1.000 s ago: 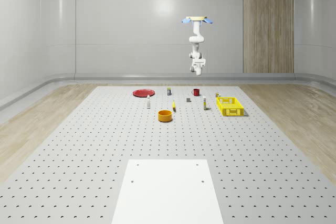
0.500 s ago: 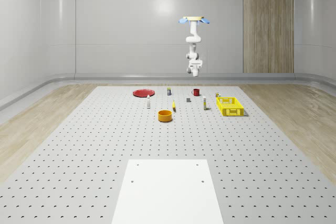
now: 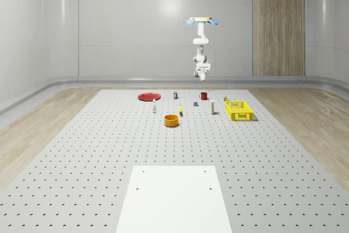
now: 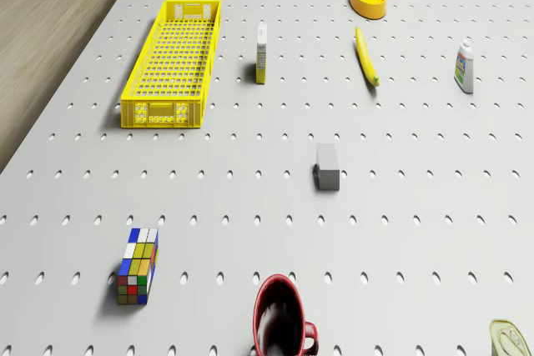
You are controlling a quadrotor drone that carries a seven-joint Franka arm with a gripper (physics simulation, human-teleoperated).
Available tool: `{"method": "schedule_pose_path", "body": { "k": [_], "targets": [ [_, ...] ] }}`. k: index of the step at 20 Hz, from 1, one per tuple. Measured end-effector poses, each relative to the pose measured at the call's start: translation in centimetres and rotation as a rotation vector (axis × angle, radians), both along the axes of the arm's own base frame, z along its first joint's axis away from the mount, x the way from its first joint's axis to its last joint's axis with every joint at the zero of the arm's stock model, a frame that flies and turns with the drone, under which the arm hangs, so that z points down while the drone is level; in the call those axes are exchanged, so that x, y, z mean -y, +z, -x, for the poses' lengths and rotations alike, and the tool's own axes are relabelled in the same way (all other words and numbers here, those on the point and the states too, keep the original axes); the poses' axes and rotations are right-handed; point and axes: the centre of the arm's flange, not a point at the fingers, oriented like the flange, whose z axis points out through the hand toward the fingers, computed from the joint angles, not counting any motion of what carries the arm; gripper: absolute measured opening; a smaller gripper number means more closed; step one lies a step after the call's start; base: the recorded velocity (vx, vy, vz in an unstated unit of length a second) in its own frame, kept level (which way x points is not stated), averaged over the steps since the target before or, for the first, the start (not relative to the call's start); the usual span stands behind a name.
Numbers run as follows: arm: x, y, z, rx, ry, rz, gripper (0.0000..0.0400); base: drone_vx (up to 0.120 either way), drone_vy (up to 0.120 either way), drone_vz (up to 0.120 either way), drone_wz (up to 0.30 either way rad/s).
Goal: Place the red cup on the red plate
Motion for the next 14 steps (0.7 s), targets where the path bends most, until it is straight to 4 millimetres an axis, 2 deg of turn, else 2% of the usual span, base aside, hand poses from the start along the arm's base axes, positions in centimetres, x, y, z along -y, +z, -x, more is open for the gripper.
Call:
{"method": "schedule_pose_path", "body": {
  "k": [14],
  "targets": [
    [-0.11,0.01,0.1,0.011,0.0,0.011,0.04,0.12,0.0,0.0,0.0]
  ]
}}
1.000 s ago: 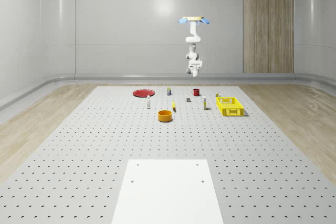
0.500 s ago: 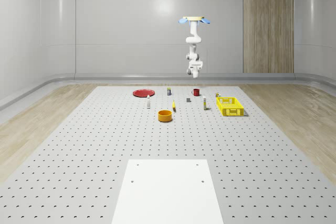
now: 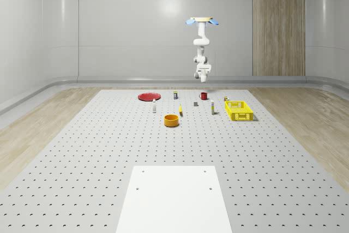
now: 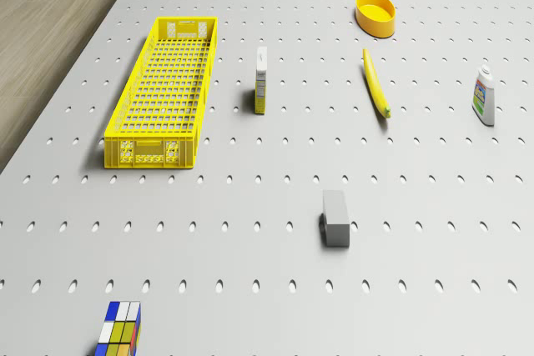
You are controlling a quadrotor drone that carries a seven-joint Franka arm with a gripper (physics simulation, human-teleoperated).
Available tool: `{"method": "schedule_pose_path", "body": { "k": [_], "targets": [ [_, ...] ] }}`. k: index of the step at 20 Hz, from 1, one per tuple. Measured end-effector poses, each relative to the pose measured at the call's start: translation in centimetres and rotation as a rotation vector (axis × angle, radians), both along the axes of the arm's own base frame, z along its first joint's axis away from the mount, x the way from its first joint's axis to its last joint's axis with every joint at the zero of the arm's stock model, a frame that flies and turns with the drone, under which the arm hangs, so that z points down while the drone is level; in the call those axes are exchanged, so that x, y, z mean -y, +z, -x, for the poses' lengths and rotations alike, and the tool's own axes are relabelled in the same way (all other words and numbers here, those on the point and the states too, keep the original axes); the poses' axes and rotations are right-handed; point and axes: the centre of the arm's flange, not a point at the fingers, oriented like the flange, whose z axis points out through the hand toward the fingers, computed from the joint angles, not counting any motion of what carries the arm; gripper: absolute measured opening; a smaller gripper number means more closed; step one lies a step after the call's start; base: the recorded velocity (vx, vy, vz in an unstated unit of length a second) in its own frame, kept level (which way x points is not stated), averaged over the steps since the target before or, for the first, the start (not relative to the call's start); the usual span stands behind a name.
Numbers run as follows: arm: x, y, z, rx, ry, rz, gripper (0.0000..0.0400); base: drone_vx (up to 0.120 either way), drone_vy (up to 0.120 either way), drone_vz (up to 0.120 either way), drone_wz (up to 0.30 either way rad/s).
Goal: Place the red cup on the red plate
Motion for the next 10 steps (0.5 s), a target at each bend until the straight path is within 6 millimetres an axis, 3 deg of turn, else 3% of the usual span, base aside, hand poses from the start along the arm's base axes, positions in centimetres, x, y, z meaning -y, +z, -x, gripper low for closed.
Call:
{"method": "schedule_pose_path", "body": {
  "k": [10],
  "targets": [
    [-0.54,-0.02,0.07,0.008,-0.001,0.054,0.04,0.12,0.0,0.0,0.0]
  ]
}}
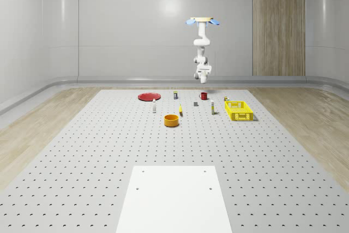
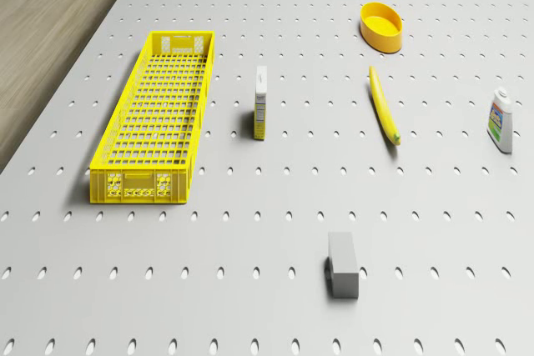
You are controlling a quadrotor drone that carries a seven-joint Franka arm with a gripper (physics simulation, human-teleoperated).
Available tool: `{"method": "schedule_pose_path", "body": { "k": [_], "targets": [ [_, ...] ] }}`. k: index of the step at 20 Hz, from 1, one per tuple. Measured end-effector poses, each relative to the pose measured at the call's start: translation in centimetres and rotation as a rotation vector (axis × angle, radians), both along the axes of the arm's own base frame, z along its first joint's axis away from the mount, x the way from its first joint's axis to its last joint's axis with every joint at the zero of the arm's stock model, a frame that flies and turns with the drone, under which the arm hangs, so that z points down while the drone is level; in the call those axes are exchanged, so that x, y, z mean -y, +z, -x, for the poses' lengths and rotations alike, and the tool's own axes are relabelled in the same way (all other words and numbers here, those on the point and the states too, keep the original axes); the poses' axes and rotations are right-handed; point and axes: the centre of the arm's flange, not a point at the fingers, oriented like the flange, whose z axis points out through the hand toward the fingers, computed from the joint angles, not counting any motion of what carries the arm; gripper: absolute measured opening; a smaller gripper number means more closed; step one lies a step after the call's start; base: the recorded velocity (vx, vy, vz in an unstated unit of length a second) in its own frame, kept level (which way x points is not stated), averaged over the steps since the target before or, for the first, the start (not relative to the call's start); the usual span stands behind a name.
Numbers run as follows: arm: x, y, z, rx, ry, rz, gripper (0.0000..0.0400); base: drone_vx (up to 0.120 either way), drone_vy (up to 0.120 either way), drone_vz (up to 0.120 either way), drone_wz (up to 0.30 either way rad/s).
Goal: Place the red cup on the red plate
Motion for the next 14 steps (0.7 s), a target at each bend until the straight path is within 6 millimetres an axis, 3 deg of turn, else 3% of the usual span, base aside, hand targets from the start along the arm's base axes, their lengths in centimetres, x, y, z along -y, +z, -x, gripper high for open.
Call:
{"method": "schedule_pose_path", "body": {
  "k": [8,14],
  "targets": [
    [-1.8,-0.3,0.0,0.006,-0.005,0.189,0.04,0.12,0.0,0.0,0.0],
    [-5.6,-2.2,0.0,0.009,-0.017,0.615,0.04,0.1,0.0,-0.087,0.0]
  ]
}}
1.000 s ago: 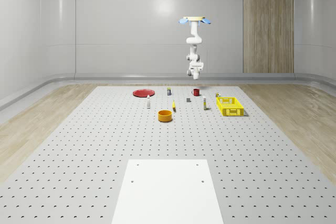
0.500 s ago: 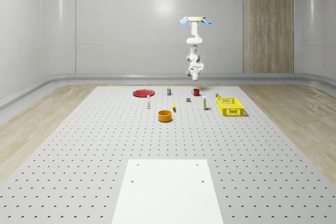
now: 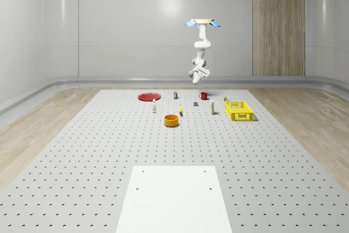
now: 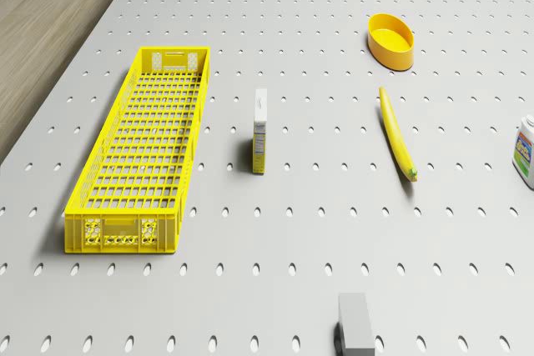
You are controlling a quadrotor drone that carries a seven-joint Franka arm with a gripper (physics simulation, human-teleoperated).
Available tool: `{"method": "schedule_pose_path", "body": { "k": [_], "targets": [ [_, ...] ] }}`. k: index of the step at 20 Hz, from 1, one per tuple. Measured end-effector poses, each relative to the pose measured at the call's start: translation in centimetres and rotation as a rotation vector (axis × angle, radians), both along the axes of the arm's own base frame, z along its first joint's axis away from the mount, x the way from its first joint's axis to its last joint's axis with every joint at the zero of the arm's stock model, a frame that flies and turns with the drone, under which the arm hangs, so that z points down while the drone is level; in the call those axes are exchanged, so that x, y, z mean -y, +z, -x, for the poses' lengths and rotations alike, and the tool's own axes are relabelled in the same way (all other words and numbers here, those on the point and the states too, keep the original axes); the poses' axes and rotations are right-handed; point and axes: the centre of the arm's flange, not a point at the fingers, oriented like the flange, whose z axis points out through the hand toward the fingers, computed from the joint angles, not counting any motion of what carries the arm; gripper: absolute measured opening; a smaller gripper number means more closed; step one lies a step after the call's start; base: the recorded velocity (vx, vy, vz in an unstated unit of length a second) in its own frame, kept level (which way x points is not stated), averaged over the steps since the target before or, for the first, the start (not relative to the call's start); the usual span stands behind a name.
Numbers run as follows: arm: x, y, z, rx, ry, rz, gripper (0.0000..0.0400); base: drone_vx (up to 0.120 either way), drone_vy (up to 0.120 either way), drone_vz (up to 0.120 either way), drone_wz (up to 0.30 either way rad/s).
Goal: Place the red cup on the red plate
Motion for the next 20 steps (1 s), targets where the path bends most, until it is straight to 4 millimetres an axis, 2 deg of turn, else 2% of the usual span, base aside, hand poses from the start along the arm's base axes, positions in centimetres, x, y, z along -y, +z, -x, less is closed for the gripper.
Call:
{"method": "schedule_pose_path", "body": {
  "k": [2,4,7,10,13,15,20],
  "targets": [
    [-1.7,-1.8,0.0,0.0,-0.008,0.244,0.04,0.0,0.0,-0.1,0.0],
    [-3.1,-4.4,-0.1,0.001,-0.018,0.544,0.04,0.0,0.0,-0.12,0.0],
    [-3.5,-9.4,-0.3,0.0,-0.037,1.057,0.04,0.0,0.0,-0.12,0.0],
    [-1.6,-13.7,-0.4,0.0,-0.055,1.537,0.04,0.08,0.0,-0.12,0.0],
    [1.0,-16.1,-0.5,-0.001,-0.067,1.894,0.04,0.12,0.0,-0.12,0.0],
    [2.5,-16.9,-0.5,-0.002,-0.071,2.06,0.04,0.12,0.0,-0.12,0.0],
    [4.7,-17.6,-0.5,-0.004,-0.073,2.295,0.04,0.008,0.0,-0.12,0.0]
  ]
}}
